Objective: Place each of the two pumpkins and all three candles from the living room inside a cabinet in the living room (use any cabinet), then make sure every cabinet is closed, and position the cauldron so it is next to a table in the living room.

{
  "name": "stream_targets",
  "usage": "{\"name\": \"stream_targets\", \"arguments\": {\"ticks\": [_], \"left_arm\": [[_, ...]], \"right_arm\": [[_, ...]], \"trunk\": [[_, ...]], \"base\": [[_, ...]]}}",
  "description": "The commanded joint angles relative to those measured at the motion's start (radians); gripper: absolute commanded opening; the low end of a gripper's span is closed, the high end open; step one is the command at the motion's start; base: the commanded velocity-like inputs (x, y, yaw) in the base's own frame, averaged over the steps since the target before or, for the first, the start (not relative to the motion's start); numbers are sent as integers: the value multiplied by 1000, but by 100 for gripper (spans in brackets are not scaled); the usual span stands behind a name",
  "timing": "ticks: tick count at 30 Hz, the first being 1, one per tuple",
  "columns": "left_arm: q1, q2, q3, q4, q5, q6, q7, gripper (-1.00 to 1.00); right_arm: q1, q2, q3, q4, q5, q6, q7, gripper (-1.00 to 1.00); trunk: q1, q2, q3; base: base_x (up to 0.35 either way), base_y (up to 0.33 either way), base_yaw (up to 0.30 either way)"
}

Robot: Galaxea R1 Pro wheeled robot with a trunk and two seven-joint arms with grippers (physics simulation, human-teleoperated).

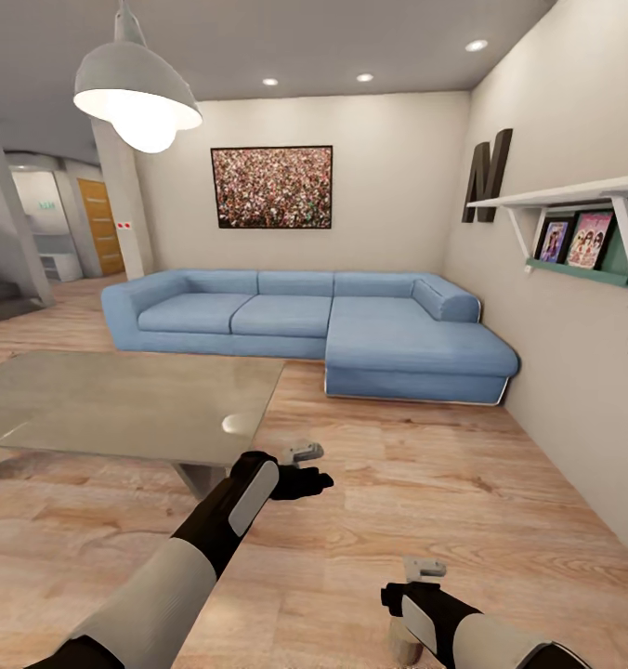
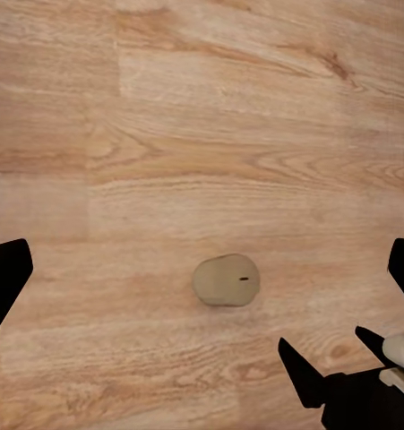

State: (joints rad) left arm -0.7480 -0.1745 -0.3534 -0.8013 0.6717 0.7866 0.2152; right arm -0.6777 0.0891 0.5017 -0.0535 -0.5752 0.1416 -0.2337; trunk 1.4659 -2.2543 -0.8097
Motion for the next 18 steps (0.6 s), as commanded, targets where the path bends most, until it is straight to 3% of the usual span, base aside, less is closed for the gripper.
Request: {"name": "stream_targets", "arguments": {"ticks": [1, 3, 6, 9, 10, 18], "left_arm": [[-1, 0, -2, -1, 10, 4, 10, 100], [-1, 0, -6, -2, 9, 14, 10, 100], [-1, 0, -11, -5, 9, 81, 14, 100], [-1, 0, -13, -5, 8, 121, 18, 100], [-1, 0, -13, -5, 8, 131, 19, 100], [-1, 0, -13, -6, 8, 135, 20, 100]], "right_arm": [[0, 0, 8, -2, -5, 8, -6, 100], [0, 0, 6, -3, -5, 10, -7, 100], [0, -1, 3, -3, -5, 47, -7, 100], [-1, -1, 1, -5, -7, 170, -7, 100], [-3, -2, 0, -7, -10, 271, -7, 100], [-43, -3, 0, -8, -12, 424, -7, 100]], "trunk": [[4, -8, -4], [11, -22, -10], [23, -43, -20], [34, -64, -29], [38, -71, -32], [69, -127, -57]], "base": [[0, 0, -16], [0, 0, -11], [0, 0, -4], [0, 0, 0], [0, 0, 0], [0, 0, 0]]}}
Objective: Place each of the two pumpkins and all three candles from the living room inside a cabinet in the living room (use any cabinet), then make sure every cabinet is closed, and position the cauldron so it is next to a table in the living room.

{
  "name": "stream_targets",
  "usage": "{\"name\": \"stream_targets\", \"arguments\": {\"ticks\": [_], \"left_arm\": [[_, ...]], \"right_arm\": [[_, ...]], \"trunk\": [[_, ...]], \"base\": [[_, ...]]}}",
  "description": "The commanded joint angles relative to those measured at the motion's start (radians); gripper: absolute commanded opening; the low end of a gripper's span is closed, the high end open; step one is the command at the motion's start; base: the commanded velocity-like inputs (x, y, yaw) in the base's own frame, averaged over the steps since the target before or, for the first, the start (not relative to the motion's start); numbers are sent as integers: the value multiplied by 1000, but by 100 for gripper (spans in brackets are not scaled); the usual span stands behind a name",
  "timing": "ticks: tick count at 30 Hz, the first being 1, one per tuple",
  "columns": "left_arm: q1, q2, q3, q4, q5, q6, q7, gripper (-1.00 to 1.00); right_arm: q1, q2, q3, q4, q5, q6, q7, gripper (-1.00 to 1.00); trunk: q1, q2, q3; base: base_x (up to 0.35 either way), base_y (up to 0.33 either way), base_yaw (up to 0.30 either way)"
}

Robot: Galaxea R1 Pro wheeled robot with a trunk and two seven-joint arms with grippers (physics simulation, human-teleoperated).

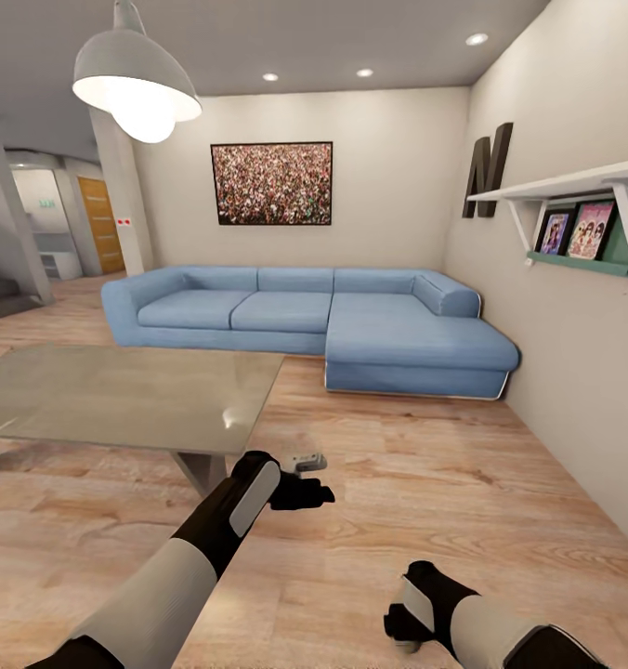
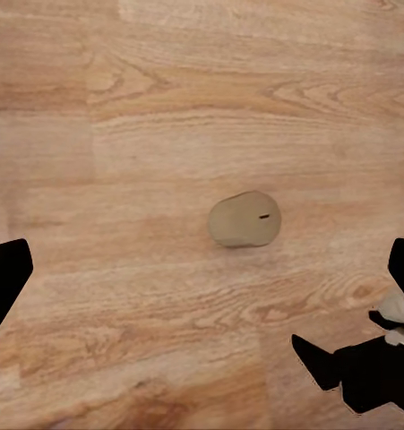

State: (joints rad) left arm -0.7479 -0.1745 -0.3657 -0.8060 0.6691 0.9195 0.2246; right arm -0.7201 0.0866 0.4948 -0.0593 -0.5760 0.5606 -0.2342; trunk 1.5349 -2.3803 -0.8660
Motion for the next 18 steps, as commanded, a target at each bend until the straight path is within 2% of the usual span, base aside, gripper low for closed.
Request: {"name": "stream_targets", "arguments": {"ticks": [1, 5, 7, 10, 12, 14, 18], "left_arm": [[-1, 0, -1, -1, 11, 2, 10, 100], [-1, 0, -1, -1, 12, 2, 10, 100], [-1, 0, -1, -1, 12, 3, 10, 100], [-1, 0, -1, -1, 13, 4, 9, 100], [-1, 0, -1, -2, 13, 4, 9, 100], [-1, 0, -2, -2, 13, 4, 9, 100], [-1, 0, -1, -2, 14, 4, 6, 100]], "right_arm": [[-19, -1, 6, -2, -12, 32, -7, 100], [-44, -7, -1, -2, -22, 55, -7, 100], [-56, -24, -15, -2, -47, 57, -7, 100], [-61, -33, -19, -2, -60, 40, -7, 100], [-61, -34, -18, -1, -61, -2, -7, 100], [-62, -35, -18, 0, -61, -81, -6, 100], [-62, -36, -17, 1, -61, -164, -6, 100]], "trunk": [[4, -8, -4], [19, -36, -17], [27, -50, -23], [38, -71, -33], [46, -85, -39], [54, -99, -45], [66, -120, -58]], "base": [[0, 0, 0], [0, 0, 0], [0, 0, 0], [0, 0, 0], [0, 0, 0], [0, 0, 0], [0, 0, 0]]}}
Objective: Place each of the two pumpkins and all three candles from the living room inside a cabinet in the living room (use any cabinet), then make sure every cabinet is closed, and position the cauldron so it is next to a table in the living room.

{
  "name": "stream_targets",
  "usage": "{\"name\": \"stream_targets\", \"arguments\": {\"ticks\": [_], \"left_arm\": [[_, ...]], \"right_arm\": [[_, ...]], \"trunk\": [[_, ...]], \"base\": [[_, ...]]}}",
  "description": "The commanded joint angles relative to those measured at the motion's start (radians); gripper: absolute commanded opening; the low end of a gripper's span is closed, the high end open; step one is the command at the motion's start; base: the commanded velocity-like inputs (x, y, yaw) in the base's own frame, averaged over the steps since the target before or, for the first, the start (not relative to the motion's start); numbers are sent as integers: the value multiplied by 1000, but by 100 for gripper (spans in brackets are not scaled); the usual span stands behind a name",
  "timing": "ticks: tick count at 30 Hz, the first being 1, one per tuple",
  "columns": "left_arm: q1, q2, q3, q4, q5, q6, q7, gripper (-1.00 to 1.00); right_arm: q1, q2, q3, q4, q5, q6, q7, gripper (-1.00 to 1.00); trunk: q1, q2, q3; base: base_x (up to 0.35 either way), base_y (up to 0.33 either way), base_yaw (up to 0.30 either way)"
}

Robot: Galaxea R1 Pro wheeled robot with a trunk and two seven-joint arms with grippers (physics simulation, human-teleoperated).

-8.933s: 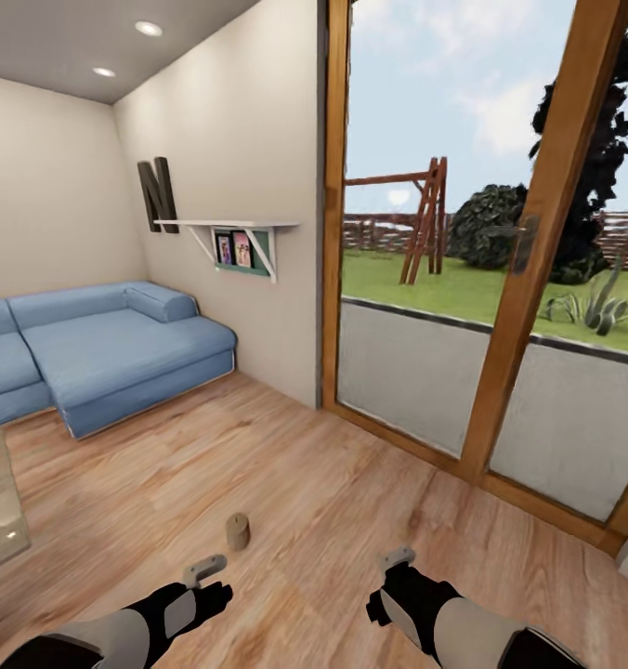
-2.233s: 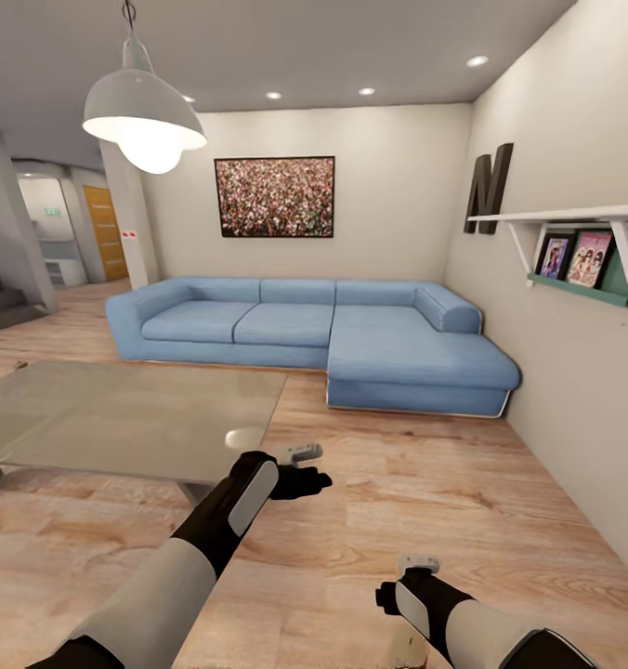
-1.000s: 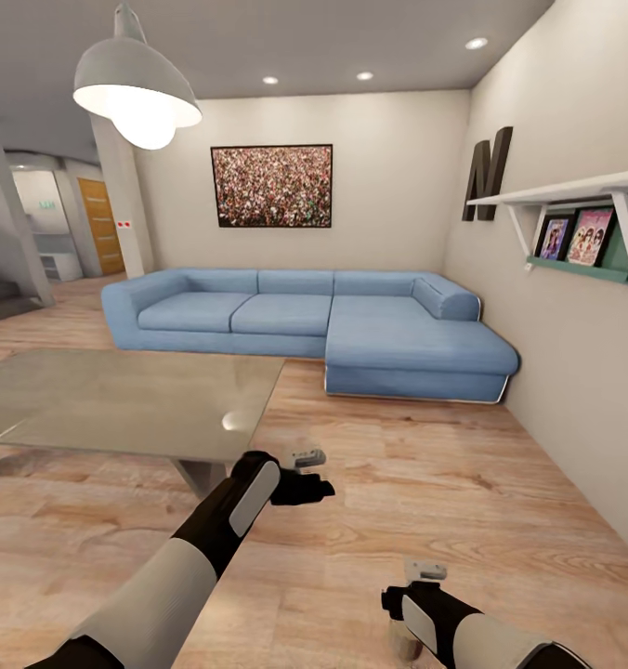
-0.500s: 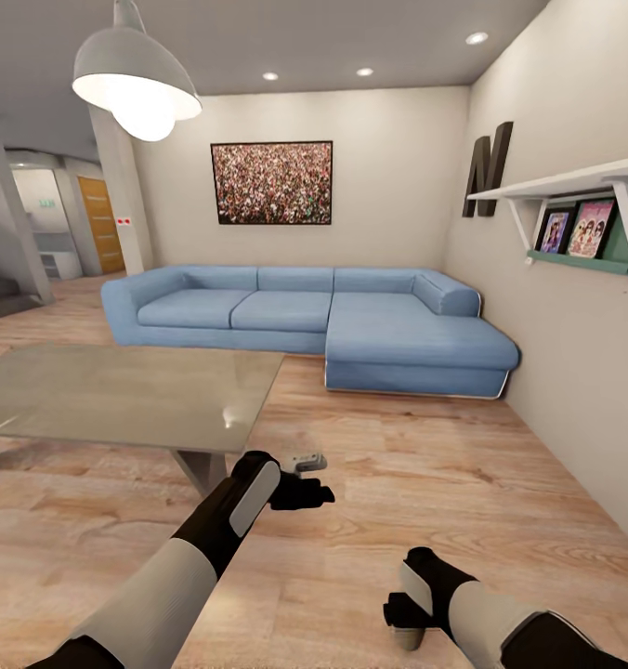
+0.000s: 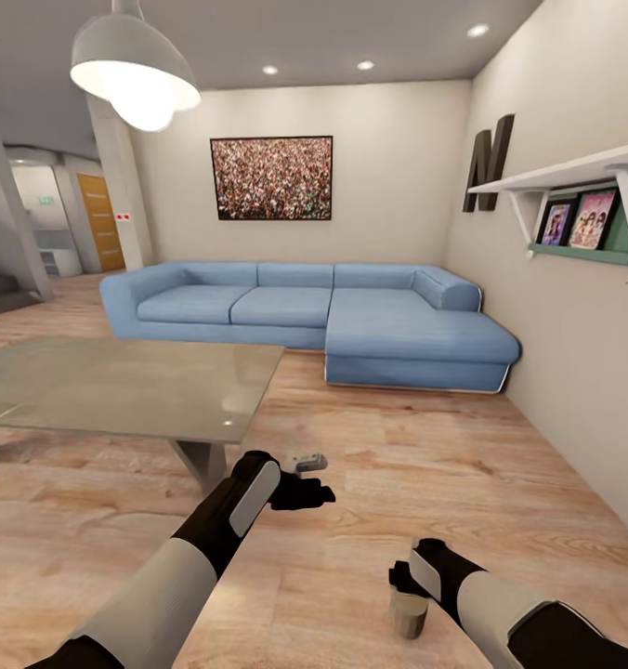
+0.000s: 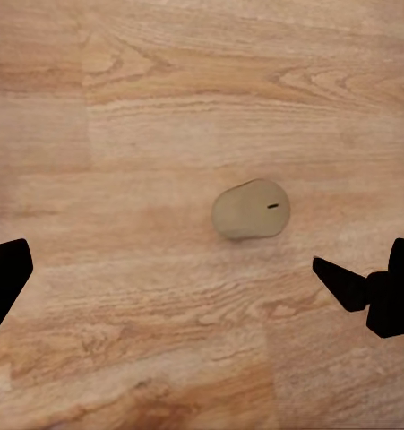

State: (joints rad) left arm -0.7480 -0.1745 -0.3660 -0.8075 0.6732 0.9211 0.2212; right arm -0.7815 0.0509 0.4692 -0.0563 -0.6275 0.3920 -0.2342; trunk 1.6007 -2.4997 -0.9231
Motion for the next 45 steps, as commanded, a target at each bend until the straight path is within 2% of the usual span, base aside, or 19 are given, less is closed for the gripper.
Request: {"name": "stream_targets", "arguments": {"ticks": [1, 14, 22, 29, 45], "left_arm": [[-1, 0, -1, -1, 10, 2, 9, 100], [-1, 0, -1, -2, 11, 2, 4, 100], [-1, 0, -1, -2, 11, 1, 2, 100], [-1, 0, -1, -1, 12, 1, 1, 100], [-1, 0, -1, -1, 14, -2, 1, 100]], "right_arm": [[0, 0, 9, -2, -10, 1, -6, 100], [5, -3, 8, -2, -11, -68, -1, 100], [5, -3, 10, -2, -12, -71, 2, 100], [5, -3, 12, -2, -8, -72, 37, 100], [7, -3, 13, -2, -9, -74, 44, 100]], "trunk": [[0, -1, -5], [6, -4, -55], [10, -6, -86], [13, -7, -113], [20, -11, -175]], "base": [[0, 0, 0], [0, 0, 0], [0, 0, 0], [0, 0, 0], [0, 0, 0]]}}
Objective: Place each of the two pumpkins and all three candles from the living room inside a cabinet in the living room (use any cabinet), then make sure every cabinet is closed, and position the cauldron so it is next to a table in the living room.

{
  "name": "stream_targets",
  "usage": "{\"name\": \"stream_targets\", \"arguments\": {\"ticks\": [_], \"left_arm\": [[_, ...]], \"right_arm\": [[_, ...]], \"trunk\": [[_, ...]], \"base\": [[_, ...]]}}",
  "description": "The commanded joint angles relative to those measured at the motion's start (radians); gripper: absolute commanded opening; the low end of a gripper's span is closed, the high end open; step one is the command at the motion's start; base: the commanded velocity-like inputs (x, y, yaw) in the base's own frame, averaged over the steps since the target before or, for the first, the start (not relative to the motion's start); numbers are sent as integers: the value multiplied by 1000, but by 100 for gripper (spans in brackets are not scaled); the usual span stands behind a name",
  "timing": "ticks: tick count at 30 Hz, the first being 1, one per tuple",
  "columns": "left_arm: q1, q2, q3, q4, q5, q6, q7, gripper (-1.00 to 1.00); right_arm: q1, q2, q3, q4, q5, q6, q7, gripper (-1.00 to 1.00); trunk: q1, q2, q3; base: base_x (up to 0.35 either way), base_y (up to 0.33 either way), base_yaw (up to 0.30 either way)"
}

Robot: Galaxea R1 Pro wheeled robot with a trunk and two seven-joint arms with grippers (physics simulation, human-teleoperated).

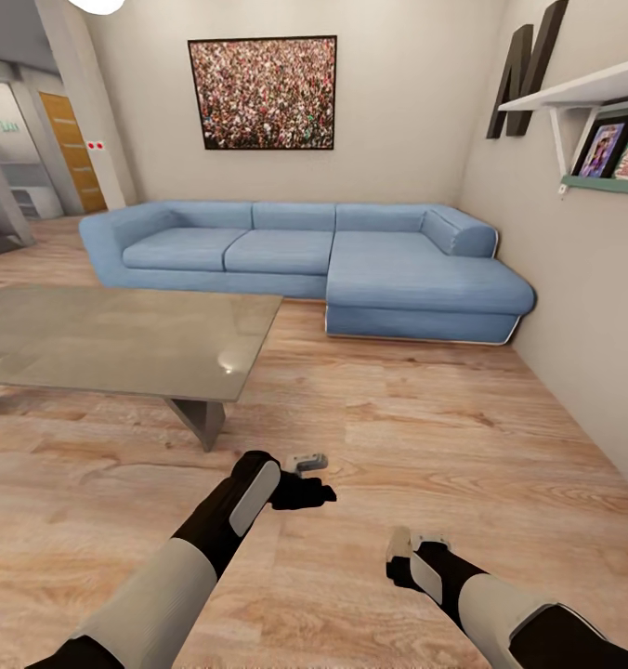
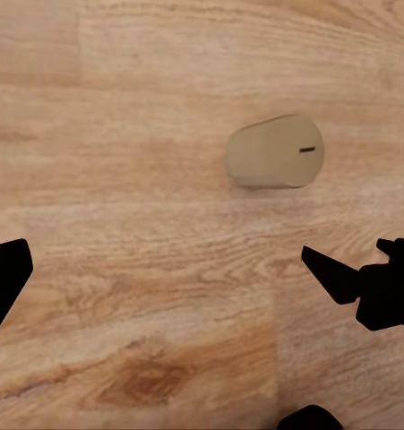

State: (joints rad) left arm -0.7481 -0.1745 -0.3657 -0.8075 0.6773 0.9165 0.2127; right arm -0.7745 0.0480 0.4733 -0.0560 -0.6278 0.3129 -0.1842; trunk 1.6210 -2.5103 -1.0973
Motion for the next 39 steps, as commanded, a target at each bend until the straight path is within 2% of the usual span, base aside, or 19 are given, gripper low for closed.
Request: {"name": "stream_targets", "arguments": {"ticks": [1, 6, 12, 23, 39], "left_arm": [[-1, 0, -1, -1, 10, 2, 9, 100], [-1, 0, -1, -1, 10, 2, 10, 100], [-1, 0, -1, -1, 10, -2, 10, 100], [-1, 0, -1, 4, 10, -4, 10, 100], [-1, 0, -1, 5, 10, -4, 10, 100]], "right_arm": [[0, 0, 8, -2, -9, 4, -5, 100], [0, 0, 8, -2, -9, -12, 41, 100], [0, 0, 9, -2, -8, -16, 57, 100], [0, 1, 11, -2, -5, -18, 60, 100], [0, 1, 10, -1, -3, -18, 60, 100]], "trunk": [[0, -1, -5], [2, -2, -23], [5, -3, -45], [5, -3, -45], [5, -3, -45]], "base": [[0, 0, -5], [0, 0, -136], [0, 0, -70], [13, 0, -4], [270, -60, 0]]}}
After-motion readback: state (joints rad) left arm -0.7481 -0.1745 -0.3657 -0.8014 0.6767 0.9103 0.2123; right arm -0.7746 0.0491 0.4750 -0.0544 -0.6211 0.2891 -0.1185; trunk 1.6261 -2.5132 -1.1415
